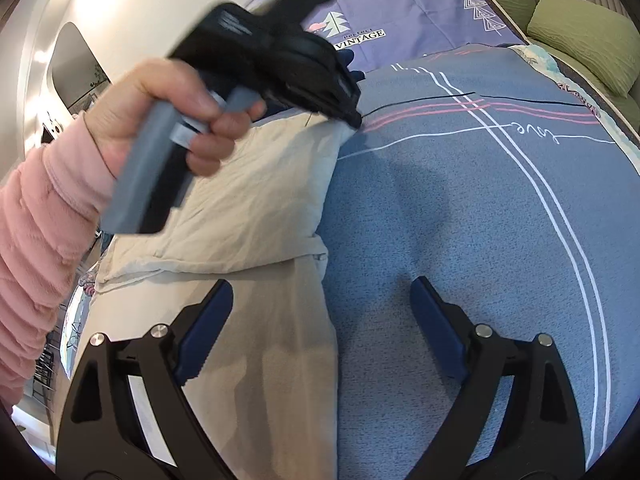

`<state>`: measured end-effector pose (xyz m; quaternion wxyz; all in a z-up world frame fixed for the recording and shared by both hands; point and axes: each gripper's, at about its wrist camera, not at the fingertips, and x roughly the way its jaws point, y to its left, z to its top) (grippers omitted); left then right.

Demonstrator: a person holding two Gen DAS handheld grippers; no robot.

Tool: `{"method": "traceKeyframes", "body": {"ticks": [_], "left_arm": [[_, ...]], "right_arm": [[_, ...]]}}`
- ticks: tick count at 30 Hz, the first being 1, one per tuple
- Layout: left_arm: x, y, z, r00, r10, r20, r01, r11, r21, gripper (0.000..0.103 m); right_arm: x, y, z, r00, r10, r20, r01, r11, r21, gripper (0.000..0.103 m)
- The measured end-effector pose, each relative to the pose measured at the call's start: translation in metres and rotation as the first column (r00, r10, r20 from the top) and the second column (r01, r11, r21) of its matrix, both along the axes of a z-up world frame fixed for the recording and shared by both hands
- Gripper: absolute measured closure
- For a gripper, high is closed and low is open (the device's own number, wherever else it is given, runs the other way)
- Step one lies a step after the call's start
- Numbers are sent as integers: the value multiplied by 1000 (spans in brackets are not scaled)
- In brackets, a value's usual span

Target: Fold small clothes

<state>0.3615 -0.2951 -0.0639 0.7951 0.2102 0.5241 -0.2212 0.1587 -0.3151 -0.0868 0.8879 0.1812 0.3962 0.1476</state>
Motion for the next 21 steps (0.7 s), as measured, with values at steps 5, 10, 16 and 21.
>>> {"method": "traceKeyframes", "body": {"ticks": [5,10,16,21], "left_arm": [[24,42,22,981,188,-39,-192,961,-197,102],[15,54,30,985,174,3,-167,945,-280,102],[-2,78,65,980,200,21,-171,885,-433,75],[-46,153,81,959,251,131,-181,900,-396,60]], "right_arm": [[-2,-2,1,1000,-18,11,18,1000,-4,15],[-2,-4,-1,1000,-30,7,30,1000,-1,19],[-3,-8,-1,999,-41,11,41,999,25,21],[-5,-10,-1,998,-57,14,57,998,30,26]]}}
